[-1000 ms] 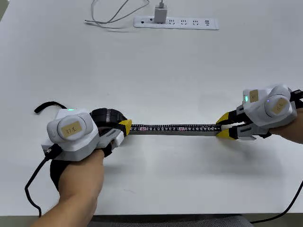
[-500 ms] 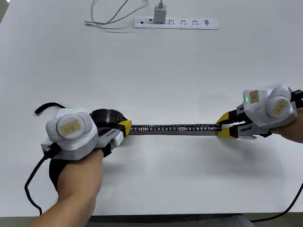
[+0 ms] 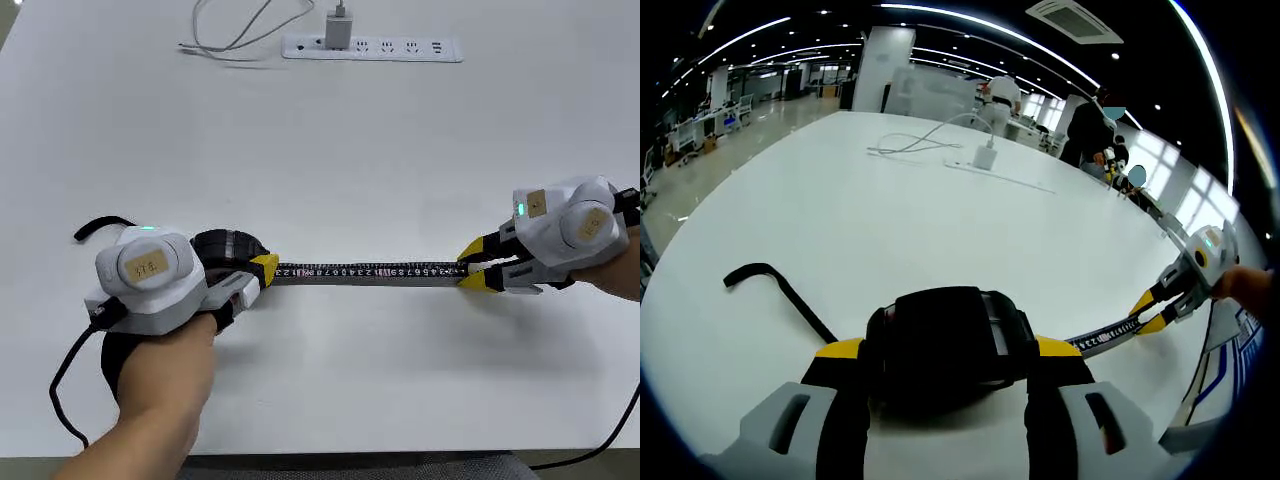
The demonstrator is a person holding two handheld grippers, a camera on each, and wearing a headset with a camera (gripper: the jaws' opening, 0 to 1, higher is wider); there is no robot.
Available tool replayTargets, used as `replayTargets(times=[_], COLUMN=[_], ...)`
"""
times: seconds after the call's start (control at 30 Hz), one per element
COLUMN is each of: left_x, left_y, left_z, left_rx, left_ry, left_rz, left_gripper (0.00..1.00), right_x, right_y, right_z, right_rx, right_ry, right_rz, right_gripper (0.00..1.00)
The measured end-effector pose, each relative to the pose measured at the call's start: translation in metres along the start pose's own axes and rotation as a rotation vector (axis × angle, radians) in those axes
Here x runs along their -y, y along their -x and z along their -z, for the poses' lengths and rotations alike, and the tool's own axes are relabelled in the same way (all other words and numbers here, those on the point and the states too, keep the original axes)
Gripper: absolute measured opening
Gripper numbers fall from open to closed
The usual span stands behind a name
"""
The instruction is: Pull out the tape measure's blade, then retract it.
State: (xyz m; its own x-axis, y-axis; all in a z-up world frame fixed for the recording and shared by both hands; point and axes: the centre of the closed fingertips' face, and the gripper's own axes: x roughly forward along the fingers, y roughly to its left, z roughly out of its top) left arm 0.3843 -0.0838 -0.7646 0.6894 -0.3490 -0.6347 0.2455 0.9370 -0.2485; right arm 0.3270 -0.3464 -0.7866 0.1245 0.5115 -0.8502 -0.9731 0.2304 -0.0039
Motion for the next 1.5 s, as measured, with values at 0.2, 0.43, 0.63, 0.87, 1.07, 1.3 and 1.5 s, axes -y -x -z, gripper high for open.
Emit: replayTargets(times=[0.2,0.43,0.63,0.87,1.07,1.3,1.5], left_x=[0.000,0.000,-0.001,-0.001,-0.001,-0.001,-0.001], left_y=[0.000,0.002,0.002,0.003,0.003,0.003,0.003], left_z=[0.000,0.001,0.000,0.000,0.000,0.001,0.000], left_rx=[-0.007,-0.007,-0.006,-0.002,0.004,0.002,0.003], left_ry=[0.013,0.023,0.033,0.050,0.057,0.054,0.061], left_rz=[0.008,0.019,0.027,0.040,0.045,0.050,0.053], left_gripper=[0.59,0.59,0.59,0.59,0.59,0.59,0.59], right_x=[0.001,0.000,0.001,0.000,-0.001,-0.004,-0.002], right_y=[-0.002,-0.007,-0.011,-0.017,-0.024,-0.032,-0.037], right_z=[-0.011,-0.017,-0.026,-0.037,-0.048,-0.056,-0.067], right_rx=[0.016,0.024,0.036,0.055,0.067,0.075,0.103], right_ry=[0.006,0.011,0.011,0.014,0.024,0.035,0.032], right_rz=[-0.001,-0.010,-0.011,-0.017,-0.027,-0.044,-0.036], right_gripper=[0.10,0.10,0.10,0.10,0.10,0.10,0.10])
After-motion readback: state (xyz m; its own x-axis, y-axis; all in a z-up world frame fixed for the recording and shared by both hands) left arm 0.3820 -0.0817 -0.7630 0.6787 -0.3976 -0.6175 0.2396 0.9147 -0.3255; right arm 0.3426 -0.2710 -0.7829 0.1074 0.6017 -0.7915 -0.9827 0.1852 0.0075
